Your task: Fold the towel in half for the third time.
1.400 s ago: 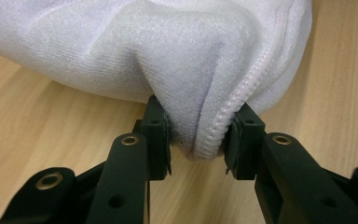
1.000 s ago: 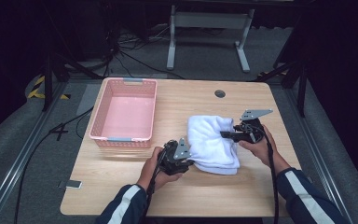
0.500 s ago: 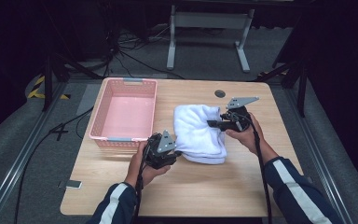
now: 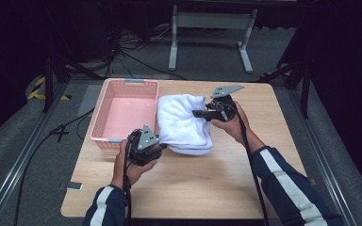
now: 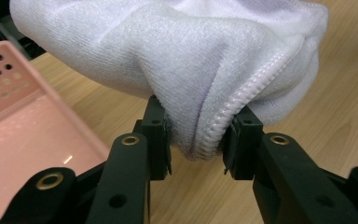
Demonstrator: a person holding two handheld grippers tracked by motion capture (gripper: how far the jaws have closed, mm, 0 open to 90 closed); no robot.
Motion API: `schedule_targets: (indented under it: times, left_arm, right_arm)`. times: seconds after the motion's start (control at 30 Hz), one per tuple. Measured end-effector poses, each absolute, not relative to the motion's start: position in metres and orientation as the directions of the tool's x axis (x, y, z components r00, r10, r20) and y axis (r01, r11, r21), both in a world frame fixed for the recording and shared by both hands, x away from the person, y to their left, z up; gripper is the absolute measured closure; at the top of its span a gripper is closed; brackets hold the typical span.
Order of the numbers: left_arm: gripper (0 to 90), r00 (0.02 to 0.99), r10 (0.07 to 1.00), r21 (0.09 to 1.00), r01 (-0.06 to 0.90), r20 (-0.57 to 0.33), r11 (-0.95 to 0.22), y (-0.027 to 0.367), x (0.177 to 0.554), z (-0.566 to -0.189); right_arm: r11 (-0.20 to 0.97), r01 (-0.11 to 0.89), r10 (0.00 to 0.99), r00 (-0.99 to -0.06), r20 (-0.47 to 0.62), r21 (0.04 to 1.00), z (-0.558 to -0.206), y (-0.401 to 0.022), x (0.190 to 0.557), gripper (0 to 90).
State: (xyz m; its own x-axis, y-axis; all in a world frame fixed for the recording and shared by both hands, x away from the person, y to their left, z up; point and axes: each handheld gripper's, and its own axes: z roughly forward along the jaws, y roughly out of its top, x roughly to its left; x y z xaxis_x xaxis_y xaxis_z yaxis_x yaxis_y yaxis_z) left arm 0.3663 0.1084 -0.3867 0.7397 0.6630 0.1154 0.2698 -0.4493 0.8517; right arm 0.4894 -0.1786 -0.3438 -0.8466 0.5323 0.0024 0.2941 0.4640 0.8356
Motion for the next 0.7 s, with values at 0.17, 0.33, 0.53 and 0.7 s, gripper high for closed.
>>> schedule_targets:
  times: [0.17, 0.33, 0.53, 0.7]
  left_arm:
    - [66.3, 0.698, 0.708, 0.865, 0.288, 0.105, -0.411, 0.124, 0.37, -0.384]
    - [66.4, 0.652, 0.753, 0.885, 0.292, 0.094, -0.363, 0.147, 0.37, -0.376]
    - [66.4, 0.591, 0.801, 0.9, 0.292, 0.097, -0.324, 0.172, 0.37, -0.369]
    - [66.4, 0.524, 0.847, 0.9, 0.321, 0.089, -0.293, 0.192, 0.373, -0.37]
  right_arm:
    - [0.455, 0.279, 0.525, -0.851, -0.002, 0.846, -0.339, -0.159, 0.498, 66.0]
    - [0.452, 0.252, 0.52, -0.854, -0.023, 0.856, -0.328, -0.136, 0.501, 65.9]
    - [0.441, 0.238, 0.509, -0.86, -0.023, 0.866, -0.321, -0.109, 0.505, 65.9]
    - [0.43, 0.238, 0.498, -0.867, -0.009, 0.871, -0.322, -0.082, 0.514, 65.8]
